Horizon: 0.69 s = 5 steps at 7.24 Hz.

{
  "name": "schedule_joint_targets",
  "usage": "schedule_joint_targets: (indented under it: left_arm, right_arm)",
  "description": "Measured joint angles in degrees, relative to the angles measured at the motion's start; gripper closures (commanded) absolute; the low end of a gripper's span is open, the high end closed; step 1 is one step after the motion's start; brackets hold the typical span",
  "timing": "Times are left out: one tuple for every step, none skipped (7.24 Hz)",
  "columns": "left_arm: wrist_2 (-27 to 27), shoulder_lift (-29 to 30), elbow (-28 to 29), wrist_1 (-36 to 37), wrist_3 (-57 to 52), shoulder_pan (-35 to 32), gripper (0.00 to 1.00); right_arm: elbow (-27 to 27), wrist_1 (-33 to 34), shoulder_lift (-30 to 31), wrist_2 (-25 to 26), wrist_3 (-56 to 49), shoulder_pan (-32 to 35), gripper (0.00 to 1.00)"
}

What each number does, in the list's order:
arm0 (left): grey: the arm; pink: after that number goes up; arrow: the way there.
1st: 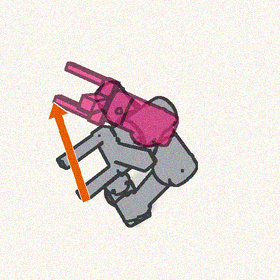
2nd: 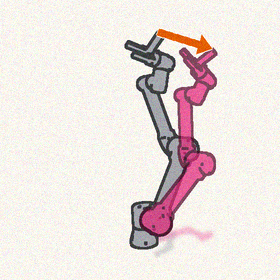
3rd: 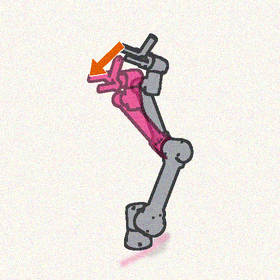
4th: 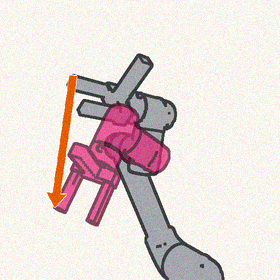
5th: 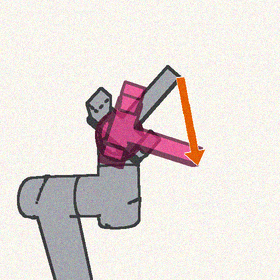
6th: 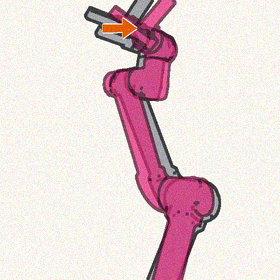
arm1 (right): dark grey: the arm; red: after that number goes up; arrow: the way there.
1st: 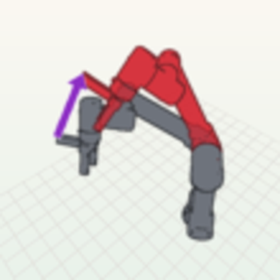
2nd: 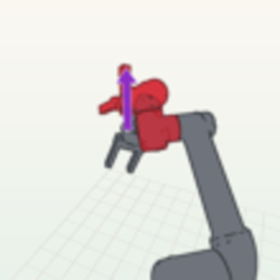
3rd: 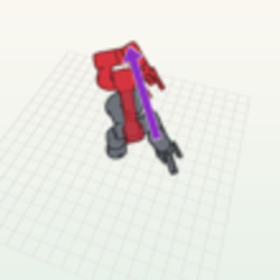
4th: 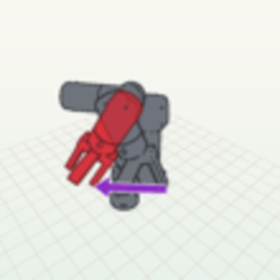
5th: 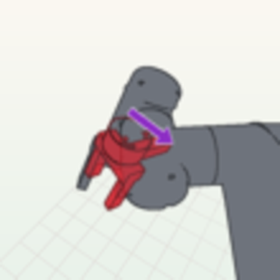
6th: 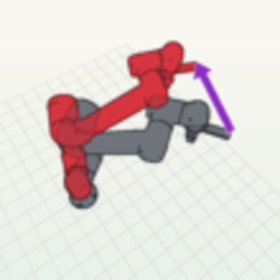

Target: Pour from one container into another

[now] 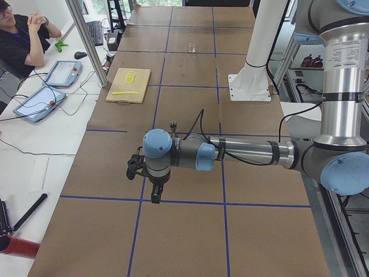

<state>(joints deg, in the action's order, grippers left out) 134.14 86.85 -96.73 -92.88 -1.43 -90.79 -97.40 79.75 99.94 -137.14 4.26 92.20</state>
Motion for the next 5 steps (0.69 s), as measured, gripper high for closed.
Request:
schedule_joint_targets:
  left_arm:
    - [0.1,0.0,0.1,-0.1,0.0,0.0,0.00]
    - [0.1,0.1,0.4,-0.1,0.0,0.0,0.00]
    - [0.1,0.2,0.6,-0.2,0.0,0.1,0.00]
    - [0.2,0.2,0.7,-0.6,0.0,0.1,0.00]
    - [0.2,0.2,0.8,-1.2,0.1,0.1,0.00]
  right_arm:
    - [0.0,-0.2,-0.1,-0.1,0.1,1.2,0.00]
    - [-0.1,-0.3,-0.1,-0.1,0.3,2.0,0.00]
    - [-0.1,-0.3,-0.2,-0.1,0.7,2.4,0.00]
    - [-0.1,-0.3,-0.2,-0.1,1.0,2.6,0.00]
    - [-0.1,-0.3,-0.2,-0.1,1.1,2.6,0.00]
